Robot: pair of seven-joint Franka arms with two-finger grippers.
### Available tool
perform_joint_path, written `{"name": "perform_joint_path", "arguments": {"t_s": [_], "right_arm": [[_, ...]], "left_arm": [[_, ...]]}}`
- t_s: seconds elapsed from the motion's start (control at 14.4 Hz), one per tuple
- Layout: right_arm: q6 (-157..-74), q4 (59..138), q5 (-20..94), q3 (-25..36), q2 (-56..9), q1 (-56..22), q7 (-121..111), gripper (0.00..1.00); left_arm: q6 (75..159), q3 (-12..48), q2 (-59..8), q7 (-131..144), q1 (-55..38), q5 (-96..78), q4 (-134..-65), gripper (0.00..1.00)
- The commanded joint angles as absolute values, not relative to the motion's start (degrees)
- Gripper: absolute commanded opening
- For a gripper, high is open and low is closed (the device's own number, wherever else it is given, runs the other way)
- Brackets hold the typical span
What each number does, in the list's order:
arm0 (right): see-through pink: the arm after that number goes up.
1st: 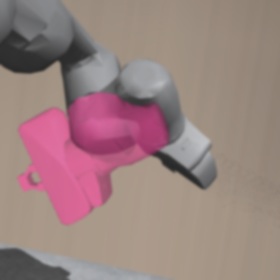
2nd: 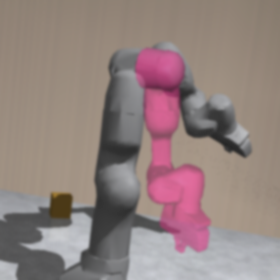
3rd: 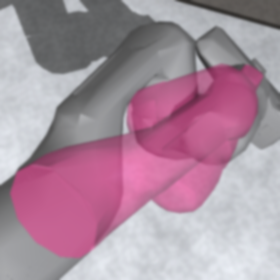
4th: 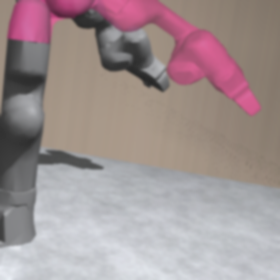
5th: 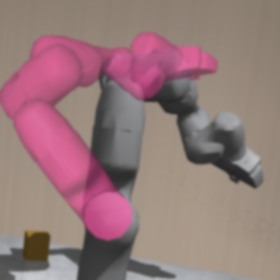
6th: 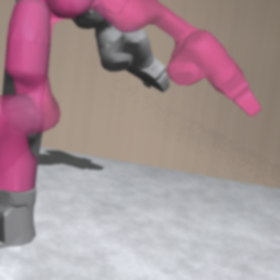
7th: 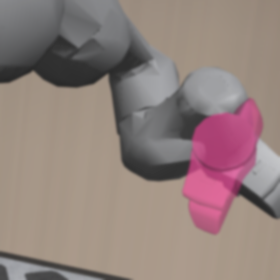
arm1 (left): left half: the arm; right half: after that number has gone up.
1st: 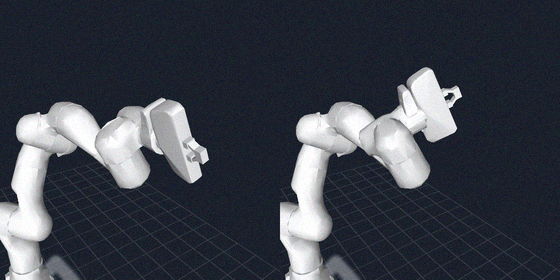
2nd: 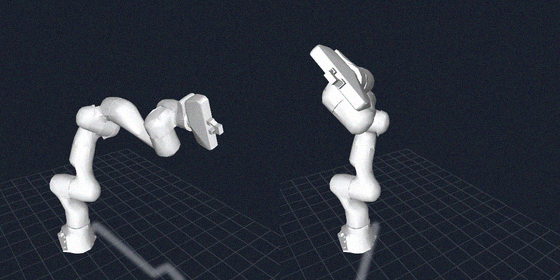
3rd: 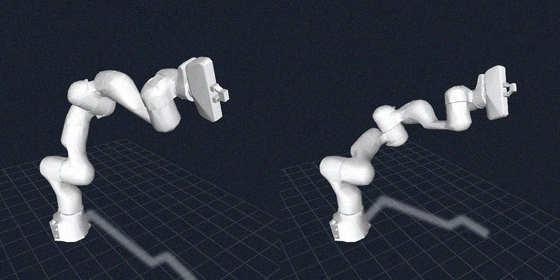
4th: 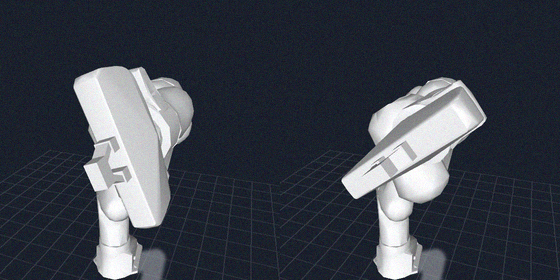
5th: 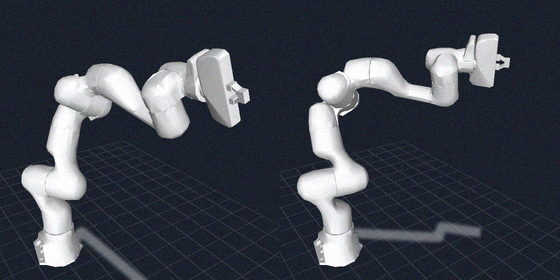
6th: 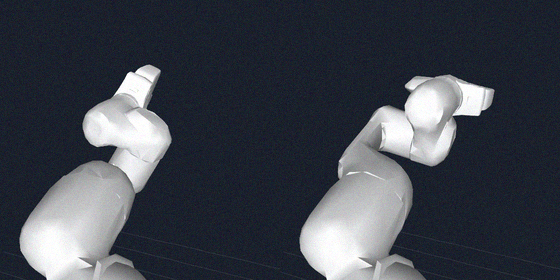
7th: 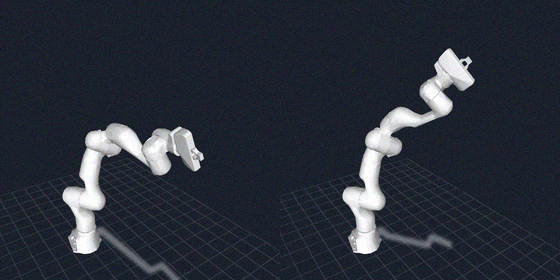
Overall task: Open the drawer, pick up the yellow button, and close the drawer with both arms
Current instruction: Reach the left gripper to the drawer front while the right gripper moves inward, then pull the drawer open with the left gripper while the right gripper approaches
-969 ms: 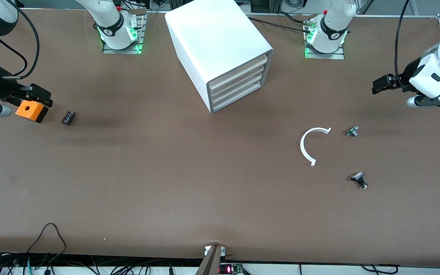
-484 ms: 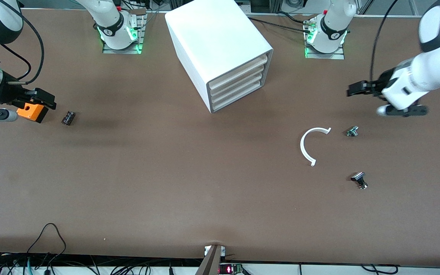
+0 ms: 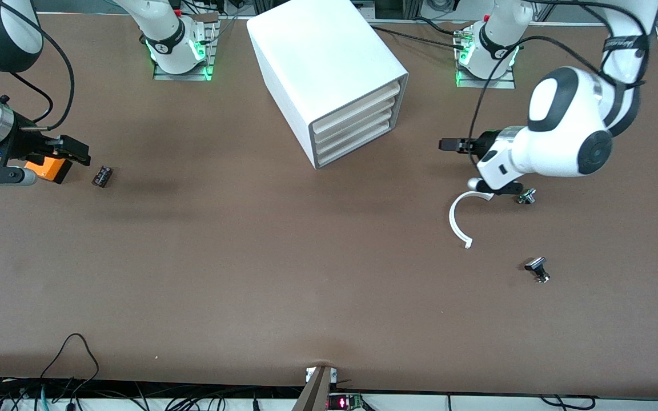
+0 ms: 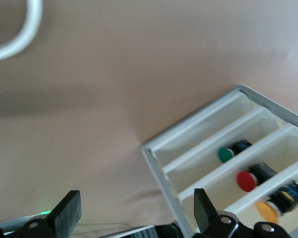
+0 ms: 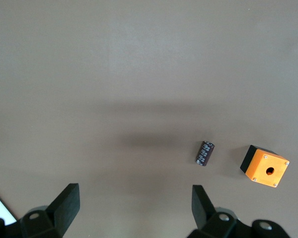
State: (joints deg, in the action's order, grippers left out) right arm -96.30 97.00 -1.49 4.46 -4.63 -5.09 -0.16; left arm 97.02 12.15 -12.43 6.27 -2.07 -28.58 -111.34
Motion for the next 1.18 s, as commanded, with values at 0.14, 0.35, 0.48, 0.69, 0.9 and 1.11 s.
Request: {"name": "perform_joint_path", "arguments": {"t_s": [0.14, 0.35, 0.48, 0.69, 0.9, 1.11], "right_arm": [[-97.2, 95.5, -0.5, 4.4, -6.1, -6.8, -4.0, 1.00], [-98.3, 95.3, 3.3, 4.4, -7.6, -7.2, -4.2, 1.00], [-98.3, 95.1, 3.4, 4.4, -8.4, -9.3, -4.1, 1.00], [-98.3, 93.3, 2.9, 4.4, -9.7, -11.4, -4.2, 1.00], [-98.3, 92.7, 3.5, 4.5, -10.4, -11.3, -10.1, 1.00], [-98.5, 92.6, 3.9, 4.3, -10.5, -12.5, -12.3, 1.00]], "left_arm": [[96.9, 14.2, -15.1, 5.4, -6.2, -37.3, -113.6, 1.00], [97.0, 19.5, -15.4, 4.4, -6.4, -43.5, -115.3, 1.00], [97.0, 21.6, -15.2, 2.2, -6.4, -47.0, -116.1, 1.00], [97.1, 21.7, -15.3, -2.9, -6.4, -47.2, -117.4, 1.00], [97.1, 21.7, -15.2, -9.9, -6.3, -48.7, -120.0, 0.99], [96.9, 21.7, -15.1, -13.4, -6.3, -51.8, -121.9, 0.94]]}}
